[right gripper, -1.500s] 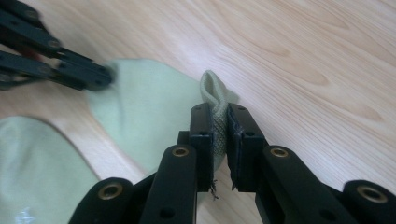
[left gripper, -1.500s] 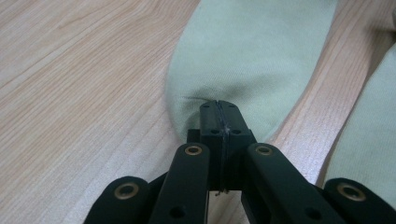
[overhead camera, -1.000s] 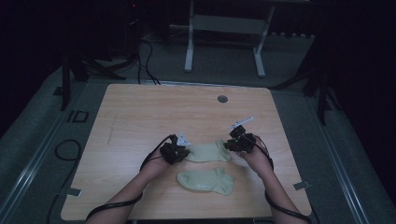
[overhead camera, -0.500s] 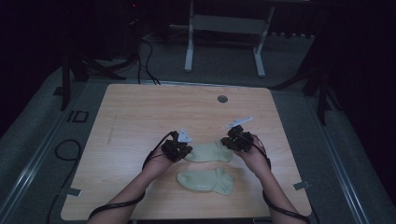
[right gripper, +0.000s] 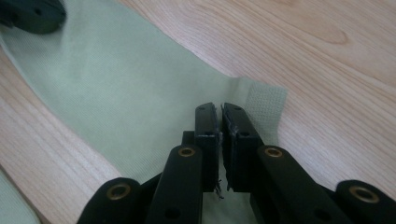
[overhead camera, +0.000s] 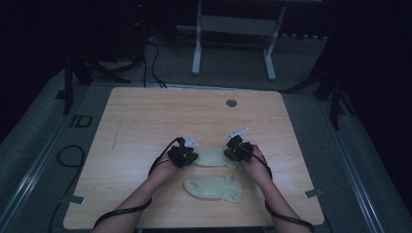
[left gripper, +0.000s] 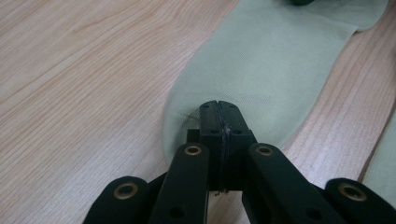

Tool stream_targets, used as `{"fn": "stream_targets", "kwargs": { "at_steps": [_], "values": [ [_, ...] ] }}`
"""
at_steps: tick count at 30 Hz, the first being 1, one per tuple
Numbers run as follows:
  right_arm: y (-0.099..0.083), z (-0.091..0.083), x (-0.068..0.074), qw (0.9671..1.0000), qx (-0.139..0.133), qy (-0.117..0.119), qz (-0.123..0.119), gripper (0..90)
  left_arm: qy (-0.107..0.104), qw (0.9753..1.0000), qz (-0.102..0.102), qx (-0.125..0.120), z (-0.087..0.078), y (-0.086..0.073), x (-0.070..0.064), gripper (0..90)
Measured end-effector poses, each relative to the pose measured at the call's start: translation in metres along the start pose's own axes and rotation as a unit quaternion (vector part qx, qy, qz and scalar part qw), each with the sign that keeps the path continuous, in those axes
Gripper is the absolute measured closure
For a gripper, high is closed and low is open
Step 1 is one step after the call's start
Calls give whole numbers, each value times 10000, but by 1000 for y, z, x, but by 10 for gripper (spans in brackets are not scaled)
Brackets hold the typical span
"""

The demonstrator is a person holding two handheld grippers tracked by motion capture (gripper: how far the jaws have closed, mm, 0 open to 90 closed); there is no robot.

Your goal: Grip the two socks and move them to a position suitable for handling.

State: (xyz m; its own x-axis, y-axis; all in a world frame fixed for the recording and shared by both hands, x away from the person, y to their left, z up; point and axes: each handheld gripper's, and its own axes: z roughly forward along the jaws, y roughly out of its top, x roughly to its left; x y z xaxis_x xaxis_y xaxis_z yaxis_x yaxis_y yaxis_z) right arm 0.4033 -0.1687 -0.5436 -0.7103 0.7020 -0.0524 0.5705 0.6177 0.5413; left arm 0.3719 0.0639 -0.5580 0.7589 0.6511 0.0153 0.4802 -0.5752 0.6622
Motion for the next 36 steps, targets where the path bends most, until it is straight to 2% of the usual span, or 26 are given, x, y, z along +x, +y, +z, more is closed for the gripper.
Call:
{"fn": "stream_targets", "kwargs": {
  "at_steps": [2,3,5,11,13,17,27,36],
  "values": [
    [0,-1,0,10000,24,-43,7,848,6,10000,-30,-8,0,-1,1,891],
    [-2,-2,-3,9999,54,-135,94,848,12,10000,-38,-18,-1,-2,1,891],
    [-3,-3,-6,9998,55,-111,179,848,19,10000,-21,11,-2,-2,0,891],
    [-7,-6,-8,9995,100,-190,211,848,8,10000,4,15,-5,-4,-5,881],
    [-10,-7,-10,9994,87,-203,272,849,-14,10000,69,38,-6,-4,-8,881],
    [-13,-9,-10,9993,61,-219,295,849,98,9998,175,46,-5,-5,-10,867],
    [-21,-13,-8,9994,-5,-96,320,847,124,9999,78,29,-3,-4,-3,868],
    [-15,-9,-14,9994,-11,-82,351,830,191,9997,107,121,1,4,2,867]
  ]
}}
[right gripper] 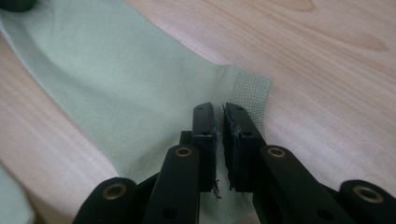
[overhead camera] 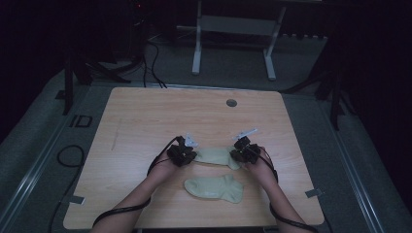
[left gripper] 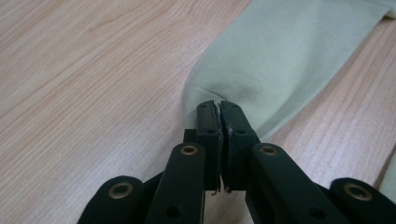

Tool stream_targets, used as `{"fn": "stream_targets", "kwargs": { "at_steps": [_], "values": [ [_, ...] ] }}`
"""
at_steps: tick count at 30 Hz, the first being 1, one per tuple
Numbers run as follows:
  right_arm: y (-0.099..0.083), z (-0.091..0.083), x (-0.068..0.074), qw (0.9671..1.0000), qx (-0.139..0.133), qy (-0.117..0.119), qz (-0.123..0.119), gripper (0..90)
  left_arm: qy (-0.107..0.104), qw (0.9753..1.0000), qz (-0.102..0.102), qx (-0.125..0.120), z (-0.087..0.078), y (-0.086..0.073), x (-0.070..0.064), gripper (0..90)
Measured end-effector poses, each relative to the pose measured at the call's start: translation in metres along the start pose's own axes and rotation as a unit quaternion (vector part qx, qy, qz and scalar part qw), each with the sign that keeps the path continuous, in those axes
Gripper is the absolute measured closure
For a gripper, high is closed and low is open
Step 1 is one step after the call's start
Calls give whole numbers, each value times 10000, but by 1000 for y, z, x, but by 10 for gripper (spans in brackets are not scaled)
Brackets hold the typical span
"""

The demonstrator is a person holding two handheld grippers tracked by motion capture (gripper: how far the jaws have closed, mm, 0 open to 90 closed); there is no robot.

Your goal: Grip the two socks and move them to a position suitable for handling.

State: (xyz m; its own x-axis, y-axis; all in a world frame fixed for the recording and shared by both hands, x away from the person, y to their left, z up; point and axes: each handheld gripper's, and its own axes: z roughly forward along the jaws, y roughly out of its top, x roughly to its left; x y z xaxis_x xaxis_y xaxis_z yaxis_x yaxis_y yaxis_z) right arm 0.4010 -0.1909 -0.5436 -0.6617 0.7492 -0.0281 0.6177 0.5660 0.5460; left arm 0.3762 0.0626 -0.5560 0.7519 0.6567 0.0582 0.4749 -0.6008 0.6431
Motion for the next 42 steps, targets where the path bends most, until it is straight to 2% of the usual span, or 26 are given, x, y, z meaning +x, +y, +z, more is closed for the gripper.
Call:
{"fn": "stream_targets", "kwargs": {
  "at_steps": [6,9,10,13,18,20,25,31,37,39,42],
  "values": [
    [5,2,-4,10000,38,2,49,817,-114,9998,-137,-55,0,-1,1,866],
    [6,-1,-2,9999,-16,89,47,751,-239,9992,-245,-211,-6,-1,1,763],
    [7,-4,-2,9999,-114,98,61,724,-250,9992,-231,-223,-7,-1,1,716],
    [9,-12,-3,9996,-251,135,66,611,-187,9993,-210,-266,-13,0,-2,566],
    [10,-23,1,9991,-360,164,-121,443,-197,9990,-301,-247,-21,0,-5,465],
    [9,-27,4,9990,-386,206,-115,383,-241,9989,-310,-244,-25,-1,-6,436],
    [4,-36,8,9984,-428,339,-140,363,-271,9985,-397,-275,-38,-5,-10,433],
    [-10,-45,14,9979,-445,449,-149,358,-474,9976,-439,-260,-57,-14,-18,425],
    [-23,-56,20,9980,-417,439,-160,349,-515,9977,-403,-169,-66,-23,-28,382],
    [-27,-61,21,9977,-451,495,-135,364,-574,9972,-444,-168,-68,-27,-31,378],
    [-36,-66,24,9969,-414,653,-113,389,-553,9972,-470,-162,-71,-32,-37,368]
  ]
}}
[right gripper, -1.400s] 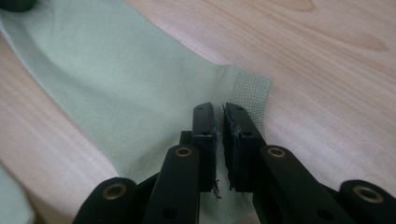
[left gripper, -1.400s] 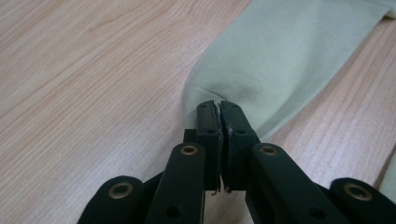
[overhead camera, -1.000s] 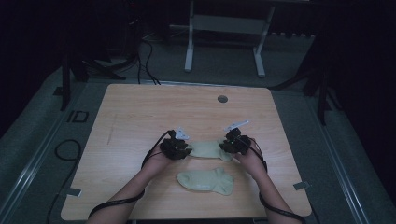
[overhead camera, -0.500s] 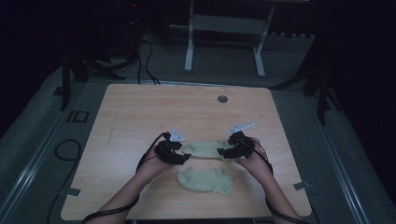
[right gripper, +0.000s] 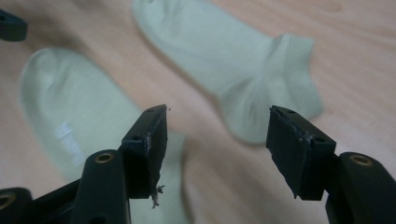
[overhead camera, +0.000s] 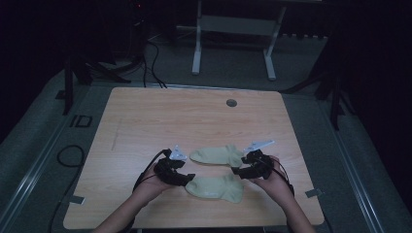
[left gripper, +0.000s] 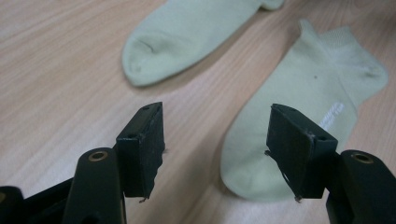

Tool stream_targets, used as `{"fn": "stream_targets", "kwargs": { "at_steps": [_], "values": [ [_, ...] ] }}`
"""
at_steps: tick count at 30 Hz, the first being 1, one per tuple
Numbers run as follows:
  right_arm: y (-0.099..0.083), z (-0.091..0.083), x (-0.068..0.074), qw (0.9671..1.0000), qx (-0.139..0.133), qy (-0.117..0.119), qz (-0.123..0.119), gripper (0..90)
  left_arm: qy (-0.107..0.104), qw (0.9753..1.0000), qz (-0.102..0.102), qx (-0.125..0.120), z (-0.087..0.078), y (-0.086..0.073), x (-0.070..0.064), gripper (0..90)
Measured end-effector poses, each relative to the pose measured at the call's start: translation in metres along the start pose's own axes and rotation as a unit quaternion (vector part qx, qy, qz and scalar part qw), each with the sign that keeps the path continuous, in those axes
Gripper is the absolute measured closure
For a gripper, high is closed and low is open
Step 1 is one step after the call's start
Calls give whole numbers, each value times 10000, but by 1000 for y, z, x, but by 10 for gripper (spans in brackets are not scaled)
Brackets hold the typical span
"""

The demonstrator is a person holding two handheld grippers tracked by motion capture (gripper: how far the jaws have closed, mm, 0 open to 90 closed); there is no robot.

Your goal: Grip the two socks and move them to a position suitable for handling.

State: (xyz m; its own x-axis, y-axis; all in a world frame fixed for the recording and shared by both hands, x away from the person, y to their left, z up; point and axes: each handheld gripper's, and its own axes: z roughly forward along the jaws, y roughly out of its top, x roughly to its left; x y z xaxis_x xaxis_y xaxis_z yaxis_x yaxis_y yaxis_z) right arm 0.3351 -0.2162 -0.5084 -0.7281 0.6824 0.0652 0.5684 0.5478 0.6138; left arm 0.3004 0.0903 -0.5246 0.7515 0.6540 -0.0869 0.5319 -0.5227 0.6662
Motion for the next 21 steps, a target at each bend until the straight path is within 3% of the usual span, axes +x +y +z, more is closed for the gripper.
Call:
{"fn": "stream_targets", "kwargs": {
  "at_steps": [7,10,15,21],
  "values": [
    [-18,-5,10,9999,107,60,-82,443,22,10000,-70,-8,-3,-13,-8,361],
    [-30,-4,12,9996,263,89,-91,504,20,9999,-124,15,0,-23,-11,362],
    [-39,3,13,9992,362,185,-30,528,-6,9998,-198,46,7,-30,-13,377],
    [-48,10,19,9984,525,146,-123,623,37,9996,19,270,14,-34,-18,465]
  ]
}}
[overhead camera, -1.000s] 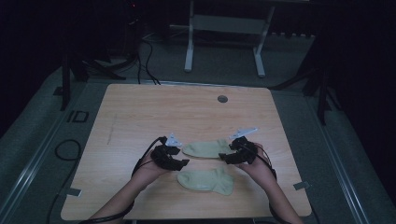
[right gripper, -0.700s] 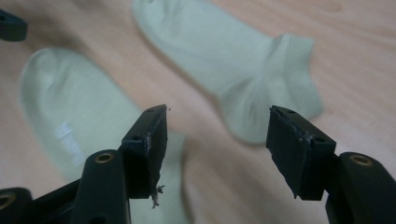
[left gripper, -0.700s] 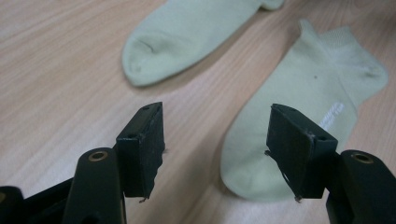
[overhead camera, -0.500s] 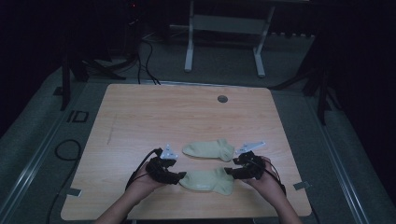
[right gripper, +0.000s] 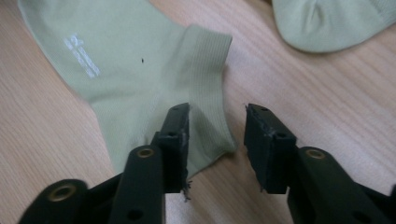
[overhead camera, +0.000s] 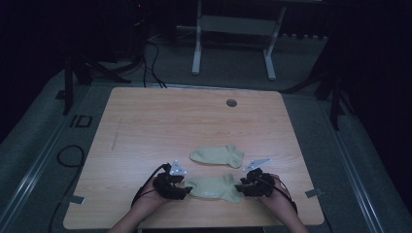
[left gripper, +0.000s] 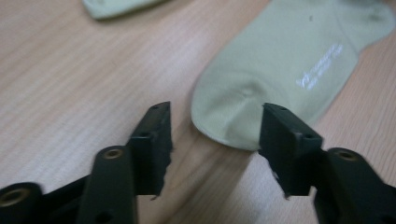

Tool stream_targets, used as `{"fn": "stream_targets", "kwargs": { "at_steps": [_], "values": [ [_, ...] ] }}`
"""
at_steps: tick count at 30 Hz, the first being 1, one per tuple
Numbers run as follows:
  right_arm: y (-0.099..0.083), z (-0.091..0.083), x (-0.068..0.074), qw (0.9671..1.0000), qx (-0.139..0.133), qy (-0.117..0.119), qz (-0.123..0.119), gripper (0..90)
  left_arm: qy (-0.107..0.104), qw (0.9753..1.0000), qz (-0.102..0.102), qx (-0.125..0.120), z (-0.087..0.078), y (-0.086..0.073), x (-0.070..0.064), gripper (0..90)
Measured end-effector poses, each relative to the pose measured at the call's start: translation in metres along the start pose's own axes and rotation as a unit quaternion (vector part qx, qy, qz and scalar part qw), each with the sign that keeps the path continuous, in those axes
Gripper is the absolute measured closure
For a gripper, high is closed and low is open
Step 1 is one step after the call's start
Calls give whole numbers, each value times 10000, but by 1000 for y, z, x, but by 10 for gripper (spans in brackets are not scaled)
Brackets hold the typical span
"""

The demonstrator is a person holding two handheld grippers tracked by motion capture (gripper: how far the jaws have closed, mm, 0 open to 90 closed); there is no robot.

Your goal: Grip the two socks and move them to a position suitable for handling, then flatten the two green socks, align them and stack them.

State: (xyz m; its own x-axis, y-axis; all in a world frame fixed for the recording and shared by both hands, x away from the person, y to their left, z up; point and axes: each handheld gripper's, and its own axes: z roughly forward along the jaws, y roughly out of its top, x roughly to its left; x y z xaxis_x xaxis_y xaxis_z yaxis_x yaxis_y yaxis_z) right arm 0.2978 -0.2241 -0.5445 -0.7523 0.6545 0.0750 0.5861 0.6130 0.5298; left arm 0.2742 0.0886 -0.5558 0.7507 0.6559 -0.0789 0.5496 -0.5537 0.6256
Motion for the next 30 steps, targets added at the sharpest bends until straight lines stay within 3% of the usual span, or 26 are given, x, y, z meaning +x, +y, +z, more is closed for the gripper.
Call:
{"fn": "stream_targets", "kwargs": {
  "at_steps": [10,11,13,16,21,30],
  "values": [
    [-2,0,6,9996,35,-222,-142,766,28,9999,110,28,3,1,-2,687],
    [-3,0,7,9997,-2,-225,-123,798,23,10000,94,3,3,0,-2,775],
    [-3,0,7,9997,-10,-222,-110,808,-3,10000,92,-10,3,0,-2,847],
    [-4,0,8,9997,-12,-239,-107,824,22,9998,172,9,4,1,-5,870],
    [-3,-1,9,9997,62,-206,-107,830,-46,9999,131,8,3,1,-4,874],
    [2,-17,10,9998,-178,-98,-68,833,-153,9998,72,-126,-11,10,-1,879]
  ]
}}
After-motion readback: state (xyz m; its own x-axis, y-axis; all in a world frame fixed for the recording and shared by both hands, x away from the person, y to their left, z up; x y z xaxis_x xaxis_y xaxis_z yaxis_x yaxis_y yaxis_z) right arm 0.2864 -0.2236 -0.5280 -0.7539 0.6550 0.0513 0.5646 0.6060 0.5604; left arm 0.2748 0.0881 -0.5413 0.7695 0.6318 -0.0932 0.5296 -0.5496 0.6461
